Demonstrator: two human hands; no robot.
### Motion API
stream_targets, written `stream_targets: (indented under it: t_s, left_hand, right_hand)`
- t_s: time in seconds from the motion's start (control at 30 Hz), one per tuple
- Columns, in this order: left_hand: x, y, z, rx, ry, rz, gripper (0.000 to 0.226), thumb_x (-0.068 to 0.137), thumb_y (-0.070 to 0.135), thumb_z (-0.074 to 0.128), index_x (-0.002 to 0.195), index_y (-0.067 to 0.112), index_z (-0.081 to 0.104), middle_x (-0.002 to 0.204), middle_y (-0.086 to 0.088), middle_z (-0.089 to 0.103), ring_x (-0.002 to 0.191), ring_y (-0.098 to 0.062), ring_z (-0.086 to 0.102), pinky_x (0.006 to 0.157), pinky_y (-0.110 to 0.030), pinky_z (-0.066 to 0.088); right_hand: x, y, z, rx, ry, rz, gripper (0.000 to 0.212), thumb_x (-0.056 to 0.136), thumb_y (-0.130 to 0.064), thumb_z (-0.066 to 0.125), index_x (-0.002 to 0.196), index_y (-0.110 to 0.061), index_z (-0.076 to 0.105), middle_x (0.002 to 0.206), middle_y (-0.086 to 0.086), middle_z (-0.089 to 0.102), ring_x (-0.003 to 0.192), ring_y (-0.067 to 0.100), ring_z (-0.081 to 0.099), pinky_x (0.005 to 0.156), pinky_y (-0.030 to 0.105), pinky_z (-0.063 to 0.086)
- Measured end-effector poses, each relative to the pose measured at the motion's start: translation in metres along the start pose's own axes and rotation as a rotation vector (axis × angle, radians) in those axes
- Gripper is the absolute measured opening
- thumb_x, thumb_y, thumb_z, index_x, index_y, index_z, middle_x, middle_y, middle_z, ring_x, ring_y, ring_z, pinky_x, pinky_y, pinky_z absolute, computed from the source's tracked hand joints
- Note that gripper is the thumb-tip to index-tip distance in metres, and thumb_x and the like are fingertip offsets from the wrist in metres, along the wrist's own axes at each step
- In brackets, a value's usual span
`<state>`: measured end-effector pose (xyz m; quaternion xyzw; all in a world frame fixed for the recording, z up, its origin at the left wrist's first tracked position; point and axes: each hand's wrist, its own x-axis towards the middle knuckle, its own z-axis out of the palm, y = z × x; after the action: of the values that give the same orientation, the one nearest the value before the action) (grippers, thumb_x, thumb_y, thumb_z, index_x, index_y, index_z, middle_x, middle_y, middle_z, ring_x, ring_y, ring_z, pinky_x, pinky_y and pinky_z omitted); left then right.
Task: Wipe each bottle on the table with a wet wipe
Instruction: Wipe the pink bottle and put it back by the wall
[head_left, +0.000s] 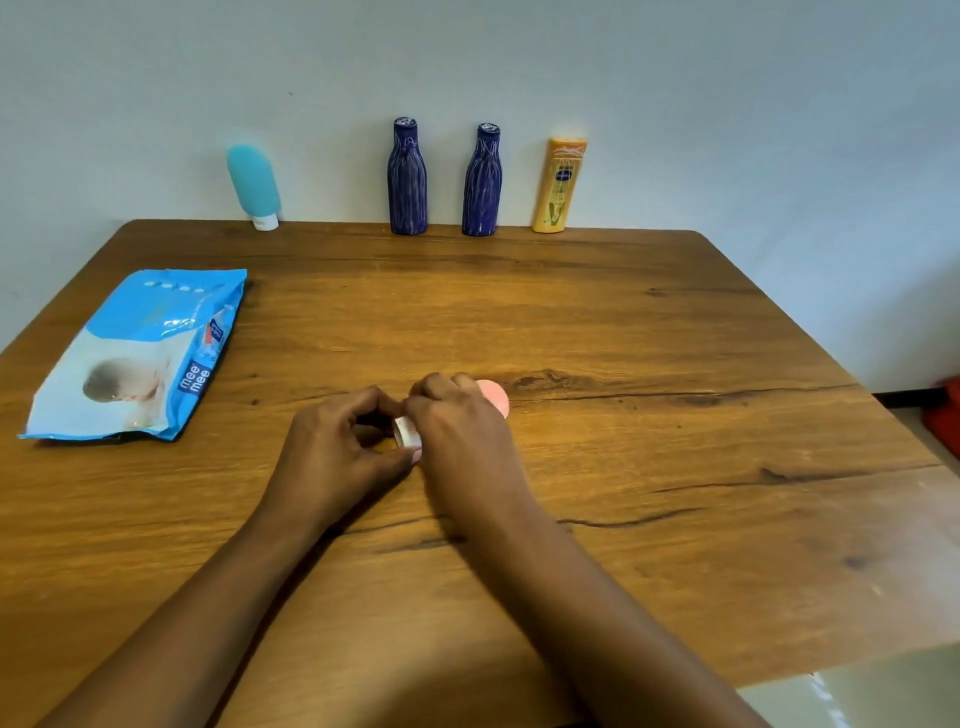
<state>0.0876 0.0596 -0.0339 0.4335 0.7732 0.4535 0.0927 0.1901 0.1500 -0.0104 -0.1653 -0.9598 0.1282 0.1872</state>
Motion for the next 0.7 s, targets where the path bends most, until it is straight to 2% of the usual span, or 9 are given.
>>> stream_targets:
  t_s: [0.07,0.13,0.23,0.33,0.43,0.5,0.57,0.7]
  left_hand:
    - [0.000,0.000,0.000,0.009,0.011,-0.018,0.033,0.059,0.013,0.087,0.087,0.019,0.069,0.088,0.017,0.067,0.085,0.006,0.062,0.072,-0.011,0.050]
    - [0.000,0.001,0.000,0.040,0.015,-0.034,0.033,0.059,0.018,0.087,0.085,0.025,0.068,0.089,0.022,0.065,0.086,0.007,0.061,0.072,-0.010,0.045]
    - [0.000,0.003,0.000,0.054,0.012,-0.024,0.034,0.060,0.018,0.087,0.085,0.027,0.067,0.090,0.023,0.064,0.087,0.005,0.060,0.073,-0.010,0.042]
    - [0.000,0.002,0.000,0.049,0.011,-0.043,0.035,0.060,0.019,0.087,0.088,0.026,0.068,0.090,0.022,0.063,0.087,0.006,0.059,0.073,-0.011,0.043]
    - [0.001,-0.001,0.000,0.023,0.007,-0.041,0.035,0.059,0.015,0.087,0.089,0.022,0.069,0.089,0.017,0.066,0.084,0.004,0.062,0.074,-0.014,0.049]
    - [0.000,-0.001,0.000,0.027,-0.002,-0.021,0.035,0.060,0.013,0.086,0.089,0.021,0.069,0.088,0.019,0.065,0.086,0.009,0.061,0.072,-0.005,0.046]
    - [0.000,0.001,0.000,0.026,0.006,-0.027,0.036,0.060,0.014,0.086,0.089,0.024,0.068,0.089,0.020,0.064,0.088,0.010,0.060,0.070,-0.003,0.044]
    - [0.000,0.003,-0.001,0.014,0.006,-0.048,0.037,0.060,0.018,0.087,0.085,0.034,0.065,0.092,0.021,0.065,0.086,0.005,0.061,0.075,-0.013,0.045]
  right_hand:
    - [0.002,0.017,0.001,-0.026,0.029,0.071,0.027,0.084,-0.003,0.055,0.107,-0.011,0.066,0.107,0.005,0.060,0.097,0.020,0.051,0.080,0.029,0.043]
    - [0.005,0.046,0.002,-0.076,0.094,0.235,0.028,0.086,0.001,0.051,0.104,-0.011,0.068,0.102,0.005,0.062,0.091,0.021,0.056,0.075,0.029,0.044]
    - [0.009,0.066,0.000,-0.080,0.087,0.381,0.032,0.084,0.004,0.050,0.103,-0.011,0.070,0.101,0.008,0.064,0.089,0.024,0.059,0.071,0.031,0.044]
    - [0.012,0.044,0.001,-0.057,0.097,0.333,0.028,0.087,0.001,0.051,0.105,-0.011,0.068,0.102,0.007,0.063,0.091,0.023,0.056,0.069,0.028,0.039]
    - [0.006,0.011,0.004,0.015,0.041,0.146,0.024,0.084,-0.006,0.059,0.107,-0.011,0.064,0.108,0.005,0.059,0.099,0.019,0.049,0.075,0.028,0.041]
    - [0.003,0.003,0.004,0.045,0.014,0.067,0.027,0.082,-0.007,0.062,0.109,-0.011,0.063,0.110,0.005,0.059,0.100,0.019,0.048,0.077,0.029,0.042]
    - [0.004,0.015,0.004,0.046,0.037,0.091,0.025,0.084,-0.006,0.060,0.108,-0.011,0.065,0.109,0.005,0.060,0.098,0.020,0.051,0.077,0.031,0.044]
    - [0.005,0.058,0.002,-0.007,0.061,0.304,0.027,0.087,-0.003,0.051,0.106,-0.012,0.069,0.105,0.008,0.067,0.095,0.024,0.059,0.081,0.034,0.047]
